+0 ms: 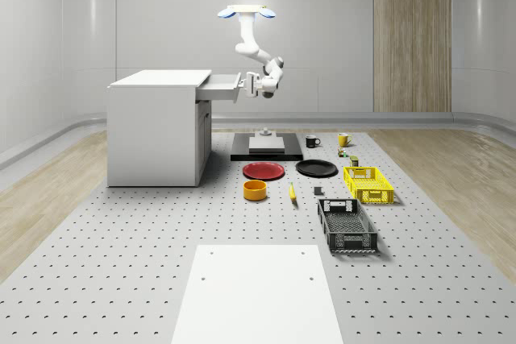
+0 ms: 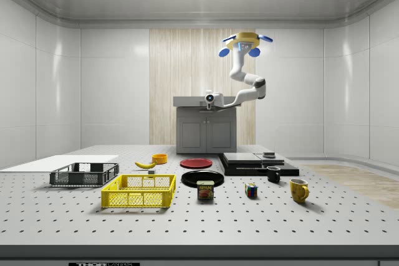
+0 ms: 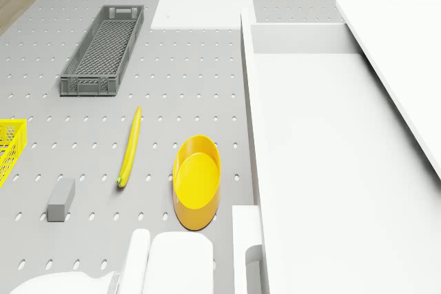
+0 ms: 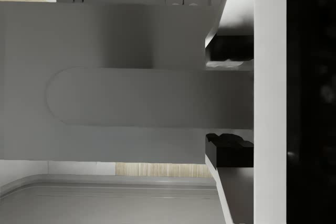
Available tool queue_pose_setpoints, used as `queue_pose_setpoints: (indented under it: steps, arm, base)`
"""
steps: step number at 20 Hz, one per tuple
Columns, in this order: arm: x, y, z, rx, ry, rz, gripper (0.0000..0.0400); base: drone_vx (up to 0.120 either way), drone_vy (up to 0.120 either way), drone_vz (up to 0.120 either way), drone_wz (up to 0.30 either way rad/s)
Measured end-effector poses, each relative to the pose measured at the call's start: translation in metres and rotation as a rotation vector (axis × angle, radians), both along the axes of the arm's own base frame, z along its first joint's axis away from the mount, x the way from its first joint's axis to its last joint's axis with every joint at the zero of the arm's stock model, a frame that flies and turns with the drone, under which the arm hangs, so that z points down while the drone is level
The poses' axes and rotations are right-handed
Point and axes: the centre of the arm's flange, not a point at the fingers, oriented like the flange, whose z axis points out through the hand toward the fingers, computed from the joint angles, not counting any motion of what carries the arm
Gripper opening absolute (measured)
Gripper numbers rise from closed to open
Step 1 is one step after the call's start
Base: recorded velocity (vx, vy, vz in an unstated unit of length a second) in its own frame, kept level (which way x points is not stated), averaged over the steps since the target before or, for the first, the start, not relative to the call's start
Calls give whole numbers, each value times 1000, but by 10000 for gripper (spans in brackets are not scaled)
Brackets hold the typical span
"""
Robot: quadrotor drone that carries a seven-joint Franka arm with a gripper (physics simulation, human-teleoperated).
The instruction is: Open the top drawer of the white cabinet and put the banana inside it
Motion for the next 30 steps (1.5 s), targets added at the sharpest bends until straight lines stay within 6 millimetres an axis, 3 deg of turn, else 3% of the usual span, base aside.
queue_pose_setpoints:
  steps: [3,8,15,26,30]
  arm:
    - [0,-10,2,6,7,0,328]
    - [-1,-19,4,11,13,0,379]
    - [-1,-23,4,14,16,0,396]
    - [-1,-24,4,15,17,0,400]
    - [-1,-24,4,15,17,0,400]
  base:
    - [0,120,0,0]
    - [0,120,0,0]
    - [6,120,0,0]
    - [120,120,0,0]
    - [120,0,0,0]
